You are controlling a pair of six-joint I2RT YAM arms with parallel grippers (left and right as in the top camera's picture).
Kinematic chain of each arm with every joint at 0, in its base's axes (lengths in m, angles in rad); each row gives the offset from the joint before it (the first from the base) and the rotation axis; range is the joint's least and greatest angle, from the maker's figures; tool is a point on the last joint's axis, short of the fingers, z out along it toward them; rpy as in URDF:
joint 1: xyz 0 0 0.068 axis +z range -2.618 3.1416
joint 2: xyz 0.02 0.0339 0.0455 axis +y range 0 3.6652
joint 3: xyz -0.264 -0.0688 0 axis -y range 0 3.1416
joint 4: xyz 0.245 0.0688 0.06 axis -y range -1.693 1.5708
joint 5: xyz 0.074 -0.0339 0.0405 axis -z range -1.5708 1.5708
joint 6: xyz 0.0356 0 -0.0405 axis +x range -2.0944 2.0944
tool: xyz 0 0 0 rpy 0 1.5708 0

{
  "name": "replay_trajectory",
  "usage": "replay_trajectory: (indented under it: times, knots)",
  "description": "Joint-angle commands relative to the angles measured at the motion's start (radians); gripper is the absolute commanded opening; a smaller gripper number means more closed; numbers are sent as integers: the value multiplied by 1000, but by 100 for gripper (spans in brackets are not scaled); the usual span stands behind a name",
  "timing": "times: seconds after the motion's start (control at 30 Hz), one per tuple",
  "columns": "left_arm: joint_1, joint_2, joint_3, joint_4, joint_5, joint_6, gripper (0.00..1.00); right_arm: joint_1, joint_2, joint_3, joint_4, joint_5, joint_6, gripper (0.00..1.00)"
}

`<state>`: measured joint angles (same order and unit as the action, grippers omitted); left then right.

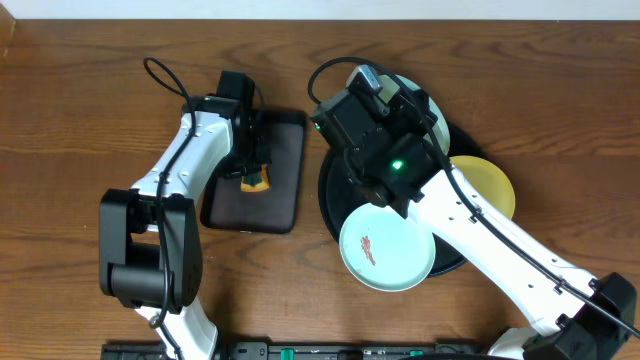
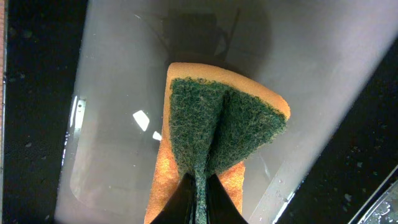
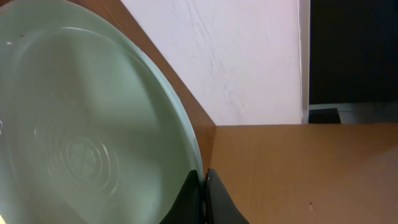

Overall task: Clean dirty plates on tray and stack at the side
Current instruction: 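Lift the light-green plate with the right gripper and place it right of tray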

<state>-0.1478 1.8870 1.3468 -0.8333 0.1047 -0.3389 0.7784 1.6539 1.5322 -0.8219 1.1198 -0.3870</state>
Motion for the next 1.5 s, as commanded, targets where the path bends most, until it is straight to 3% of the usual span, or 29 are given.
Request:
replay_trajectory:
  times: [0.0,0.33,0.47,0.57,0.67,0.73,0.9,1.03,1.13,1.27,1.37,1.47]
  knots:
    - [1,-11,7,-6,-12,13,8,10,-17,13,3,47,-14,1]
    - [1,-11,7,-10,-12,13,7,10,-17,13,8,47,3,1]
    - [1,-11,7,-10,-12,13,8,1,-17,13,39,18,103,1]
    - [1,-11,7,-9,-12,13,7,-40,-17,12,41,-114,276,1]
    - [1,-11,7,-10,-12,13,8,-134,-11,8,25,-424,452,1]
    - [1,-11,7,-10,-12,13,7,-199,-2,8,18,-566,444,1]
    - [1,-11,7,-15,-12,13,7,-309,-65,24,-84,-523,487,1]
    - [1,-11,7,-12,-12,13,8,-360,-89,24,-89,-745,383,1]
    - [1,-11,7,-9,-12,13,8,-417,-97,24,-131,-800,524,1]
    - [1,-11,7,-8,-12,13,8,-585,-103,24,-109,-963,674,1]
    - [1,-11,7,-6,-12,13,8,-838,-96,24,-107,-1247,737,1]
    - [1,-11,7,-6,-12,13,7,-1042,-68,24,-133,-1394,753,1]
